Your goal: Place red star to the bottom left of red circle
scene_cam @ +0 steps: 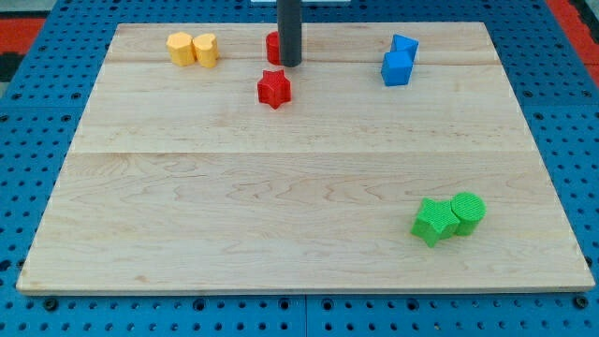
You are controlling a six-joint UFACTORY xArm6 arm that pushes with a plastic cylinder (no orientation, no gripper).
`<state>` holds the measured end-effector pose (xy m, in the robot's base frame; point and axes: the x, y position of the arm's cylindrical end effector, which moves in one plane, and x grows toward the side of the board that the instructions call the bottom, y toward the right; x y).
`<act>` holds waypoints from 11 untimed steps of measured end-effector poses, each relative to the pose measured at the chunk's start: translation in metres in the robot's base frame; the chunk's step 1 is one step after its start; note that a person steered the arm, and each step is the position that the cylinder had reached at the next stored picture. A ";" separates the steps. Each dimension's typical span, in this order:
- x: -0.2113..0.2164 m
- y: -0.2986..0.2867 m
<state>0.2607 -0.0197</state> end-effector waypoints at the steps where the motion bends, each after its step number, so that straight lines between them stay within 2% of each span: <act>1: -0.004 0.002; 3: 0.090 0.026; 4: 0.096 0.005; 6: 0.091 -0.050; 7: 0.085 -0.041; 10: 0.030 -0.035; 11: 0.032 -0.031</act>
